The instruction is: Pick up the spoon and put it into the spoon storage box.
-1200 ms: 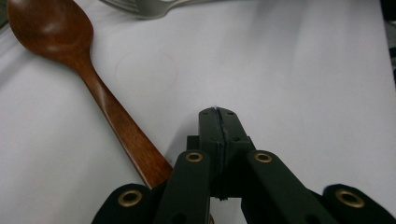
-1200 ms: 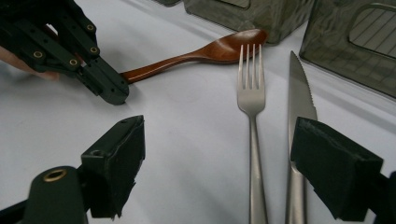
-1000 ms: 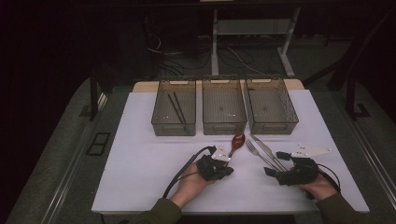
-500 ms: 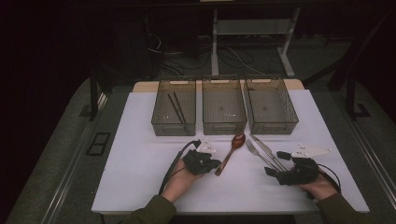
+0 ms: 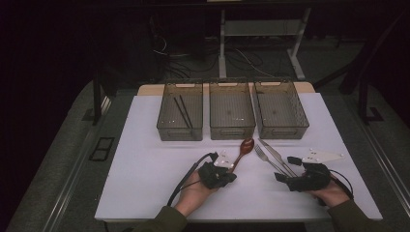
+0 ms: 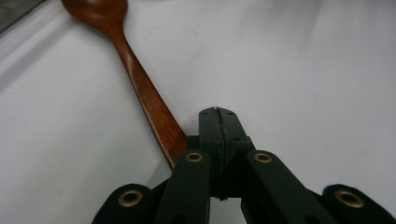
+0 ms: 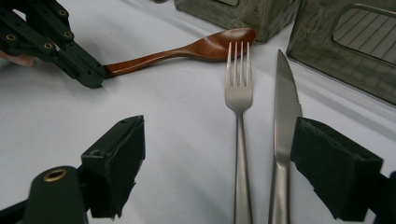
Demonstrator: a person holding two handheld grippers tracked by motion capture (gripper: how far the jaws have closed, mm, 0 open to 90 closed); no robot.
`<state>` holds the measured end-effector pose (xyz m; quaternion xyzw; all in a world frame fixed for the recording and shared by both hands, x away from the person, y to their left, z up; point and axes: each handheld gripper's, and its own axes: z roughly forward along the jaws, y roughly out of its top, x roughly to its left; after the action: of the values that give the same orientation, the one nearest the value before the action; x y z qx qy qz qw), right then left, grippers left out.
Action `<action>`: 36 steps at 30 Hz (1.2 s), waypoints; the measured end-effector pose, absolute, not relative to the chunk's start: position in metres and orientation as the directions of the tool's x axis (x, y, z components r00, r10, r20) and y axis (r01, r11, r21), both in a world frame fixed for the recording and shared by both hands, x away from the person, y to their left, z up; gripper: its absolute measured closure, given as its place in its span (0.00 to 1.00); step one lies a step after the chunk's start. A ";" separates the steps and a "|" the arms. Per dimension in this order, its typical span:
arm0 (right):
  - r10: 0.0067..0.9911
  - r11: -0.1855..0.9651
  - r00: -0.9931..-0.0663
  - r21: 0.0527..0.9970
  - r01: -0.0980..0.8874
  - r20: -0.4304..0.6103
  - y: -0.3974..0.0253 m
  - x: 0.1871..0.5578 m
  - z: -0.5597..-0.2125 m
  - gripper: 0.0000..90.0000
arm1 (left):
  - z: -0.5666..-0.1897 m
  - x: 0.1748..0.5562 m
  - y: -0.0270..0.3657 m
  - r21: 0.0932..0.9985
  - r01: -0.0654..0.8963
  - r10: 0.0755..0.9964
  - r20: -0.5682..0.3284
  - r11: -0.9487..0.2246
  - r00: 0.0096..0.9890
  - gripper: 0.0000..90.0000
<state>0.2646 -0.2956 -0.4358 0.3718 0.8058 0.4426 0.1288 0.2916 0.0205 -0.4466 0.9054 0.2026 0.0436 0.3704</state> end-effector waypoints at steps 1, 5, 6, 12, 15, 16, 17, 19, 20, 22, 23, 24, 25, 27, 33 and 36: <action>0.713 0.333 -0.691 0.809 0.484 0.120 -0.296 0.265 -0.436 0.20 | -0.446 0.292 0.021 0.685 0.329 0.405 -0.054 -0.650 0.913 0.99; 0.716 0.331 -0.688 0.811 0.482 0.117 -0.296 0.265 -0.436 0.20 | -0.445 0.295 0.025 0.676 0.330 0.434 -0.017 -0.659 0.901 0.99; 0.716 0.332 -0.688 0.811 0.483 0.117 -0.296 0.265 -0.436 0.20 | -0.445 0.298 0.027 0.674 0.314 0.430 0.006 -0.668 0.903 0.99; 0.717 0.332 -0.688 0.811 0.482 0.116 -0.296 0.264 -0.436 0.20 | -0.444 0.307 0.039 0.666 0.354 0.507 0.041 -0.656 0.861 0.99; 0.717 0.333 -0.687 0.810 0.482 0.114 -0.296 0.264 -0.436 0.20 | -0.443 0.315 0.049 0.667 0.376 0.539 0.046 -0.643 0.841 0.99; 0.717 0.333 -0.688 0.810 0.482 0.114 -0.296 0.264 -0.436 0.20 | -0.443 0.317 0.052 0.673 0.383 0.548 0.038 -0.632 0.836 0.99; 0.717 0.334 -0.688 0.810 0.482 0.114 -0.296 0.264 -0.436 0.20 | -0.442 0.318 0.054 0.676 0.388 0.549 0.028 -0.626 0.836 0.99; 0.717 0.333 -0.687 0.810 0.482 0.114 -0.296 0.264 -0.436 0.20 | -0.441 0.318 0.056 0.688 0.390 0.546 0.010 -0.612 0.838 0.99; 0.718 0.332 -0.687 0.811 0.482 0.114 -0.297 0.264 -0.436 0.20 | -0.440 0.318 0.056 0.693 0.394 0.545 -0.001 -0.604 0.838 0.99; 0.719 0.332 -0.686 0.811 0.482 0.114 -0.297 0.265 -0.436 0.20 | -0.439 0.319 0.057 0.705 0.397 0.538 -0.026 -0.588 0.843 0.99; 0.718 0.332 -0.686 0.811 0.482 0.114 -0.297 0.265 -0.436 0.20 | -0.439 0.319 0.058 0.710 0.395 0.532 -0.034 -0.583 0.846 0.95; 0.718 0.333 -0.687 0.811 0.481 0.113 -0.297 0.265 -0.436 0.20 | -0.438 0.319 0.057 0.714 0.396 0.529 -0.042 -0.577 0.847 0.94; 0.718 0.333 -0.687 0.811 0.481 0.112 -0.297 0.265 -0.436 0.20 | -0.437 0.320 0.057 0.716 0.395 0.522 -0.049 -0.576 0.851 0.91; 0.720 0.332 -0.685 0.811 0.482 0.112 -0.297 0.265 -0.436 0.20 | -0.435 0.320 0.056 0.734 0.393 0.522 -0.061 -0.555 0.851 0.86; 0.722 0.333 -0.682 0.808 0.486 0.113 -0.297 0.265 -0.436 0.20 | -0.425 0.330 0.045 0.762 0.392 0.491 -0.112 -0.515 0.864 0.65; 0.723 0.333 -0.681 0.807 0.487 0.113 -0.297 0.266 -0.436 0.20 | -0.422 0.338 0.037 0.771 0.393 0.486 -0.125 -0.501 0.865 0.61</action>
<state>0.2658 -0.2969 -0.4364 0.3759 0.8051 0.4386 0.1346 0.3379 0.0371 -0.4218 0.8647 0.2541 0.0543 0.4299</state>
